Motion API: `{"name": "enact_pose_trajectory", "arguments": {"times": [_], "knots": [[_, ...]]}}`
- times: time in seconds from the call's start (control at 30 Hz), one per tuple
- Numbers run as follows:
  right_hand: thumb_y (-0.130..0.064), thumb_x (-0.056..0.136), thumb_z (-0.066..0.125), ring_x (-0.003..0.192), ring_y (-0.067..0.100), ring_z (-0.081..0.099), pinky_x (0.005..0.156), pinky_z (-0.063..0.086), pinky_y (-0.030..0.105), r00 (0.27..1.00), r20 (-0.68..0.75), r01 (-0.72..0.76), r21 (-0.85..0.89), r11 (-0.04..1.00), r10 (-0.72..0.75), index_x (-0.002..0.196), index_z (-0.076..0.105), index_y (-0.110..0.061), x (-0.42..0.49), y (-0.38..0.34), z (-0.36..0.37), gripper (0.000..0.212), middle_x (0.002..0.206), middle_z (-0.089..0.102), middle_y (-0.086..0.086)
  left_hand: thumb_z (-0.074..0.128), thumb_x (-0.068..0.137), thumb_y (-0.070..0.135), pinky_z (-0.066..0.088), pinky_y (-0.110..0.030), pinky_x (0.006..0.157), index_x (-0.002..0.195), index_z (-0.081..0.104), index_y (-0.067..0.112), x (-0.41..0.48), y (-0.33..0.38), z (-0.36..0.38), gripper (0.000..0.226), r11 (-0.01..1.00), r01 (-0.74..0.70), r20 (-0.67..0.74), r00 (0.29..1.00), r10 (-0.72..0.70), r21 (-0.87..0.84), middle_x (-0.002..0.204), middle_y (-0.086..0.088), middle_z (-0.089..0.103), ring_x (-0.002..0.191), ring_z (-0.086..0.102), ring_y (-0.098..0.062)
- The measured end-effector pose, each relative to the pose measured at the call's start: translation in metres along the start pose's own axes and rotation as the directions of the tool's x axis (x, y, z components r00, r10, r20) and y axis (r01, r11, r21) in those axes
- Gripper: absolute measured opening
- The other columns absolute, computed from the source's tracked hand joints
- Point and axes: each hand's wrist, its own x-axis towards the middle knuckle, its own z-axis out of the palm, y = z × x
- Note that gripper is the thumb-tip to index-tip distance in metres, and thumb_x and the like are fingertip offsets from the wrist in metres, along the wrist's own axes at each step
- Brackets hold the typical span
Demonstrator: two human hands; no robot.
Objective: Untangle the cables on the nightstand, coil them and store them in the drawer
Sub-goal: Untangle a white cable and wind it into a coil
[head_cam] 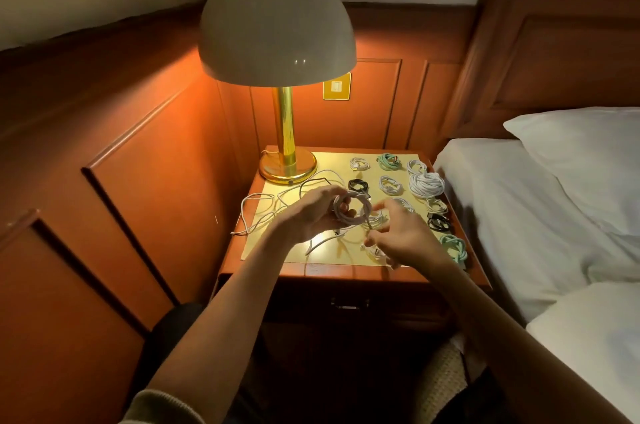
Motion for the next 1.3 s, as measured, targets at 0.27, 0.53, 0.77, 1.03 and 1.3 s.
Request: {"name": "enact_pose_trajectory", "arguments": {"times": [0.27, 0.53, 0.77, 1.03, 1.3], "knots": [[-0.027, 0.073, 0.088, 0.100, 0.024, 0.061, 0.084, 0.056, 0.037, 0.857, -0.168, 0.409, -0.354, 0.841, -0.488, 0.140, 0.053, -0.017, 0.024, -0.014, 0.001, 0.076, 0.114, 0.059, 0.006, 0.059, 0.099, 0.030, 0.059, -0.037, 0.089, 0.112, 0.067, -0.001, -0.006, 0.012, -0.005, 0.034, 0.979, -0.168, 0.043, 0.986, 0.164, 0.116, 0.099, -0.014, 0.069, 0.090, 0.069, -0.025], [-0.027, 0.067, 0.092, 0.097, 0.019, 0.064, 0.084, 0.053, 0.026, 0.845, -0.135, 0.479, -0.239, 0.845, -0.517, 0.131, 0.061, -0.007, 0.030, -0.006, -0.007, 0.074, 0.113, 0.069, 0.008, 0.047, 0.099, 0.055, 0.059, -0.035, 0.077, 0.108, 0.070, 0.014, -0.010, 0.010, -0.017, 0.048, 0.976, -0.040, -0.009, 0.999, 0.043, 0.215, 0.110, -0.012, 0.068, 0.106, 0.068, -0.029], [-0.025, 0.070, 0.091, 0.100, 0.012, 0.060, 0.087, 0.052, 0.026, 0.962, -0.236, 0.124, -0.067, 0.990, -0.136, 0.137, 0.056, -0.015, 0.050, 0.014, -0.033, 0.076, 0.125, 0.068, 0.008, 0.059, 0.095, 0.027, 0.047, -0.028, 0.082, 0.101, 0.075, 0.026, 0.058, -0.020, -0.061, 0.017, 0.543, -0.047, -0.306, 0.784, 0.540, 0.839, 0.112, -0.002, 0.068, 0.099, 0.062, -0.017], [-0.028, 0.069, 0.090, 0.109, 0.024, 0.060, 0.085, 0.053, 0.034, 0.987, -0.157, -0.050, -0.212, 0.976, 0.016, 0.125, 0.062, -0.015, 0.204, -0.016, -0.024, 0.064, 0.125, 0.063, 0.007, 0.060, 0.095, 0.048, 0.045, -0.039, 0.103, 0.133, 0.060, 0.029, 0.135, 0.000, -0.085, 0.043, 0.383, 0.030, -0.201, 0.888, 0.415, 0.923, 0.136, -0.009, 0.052, 0.121, 0.055, -0.026], [-0.035, 0.072, 0.087, 0.103, 0.029, 0.064, 0.078, 0.052, 0.033, 0.994, -0.031, -0.105, -0.472, 0.875, 0.103, 0.111, 0.068, -0.013, 0.328, -0.040, 0.029, 0.049, 0.110, 0.070, 0.006, 0.065, 0.094, 0.037, 0.050, -0.030, 0.080, 0.115, 0.073, 0.034, 0.167, -0.008, -0.106, 0.023, 0.376, 0.017, -0.170, 0.910, 0.377, 0.926, 0.134, -0.004, 0.059, 0.079, 0.065, -0.016]]}}
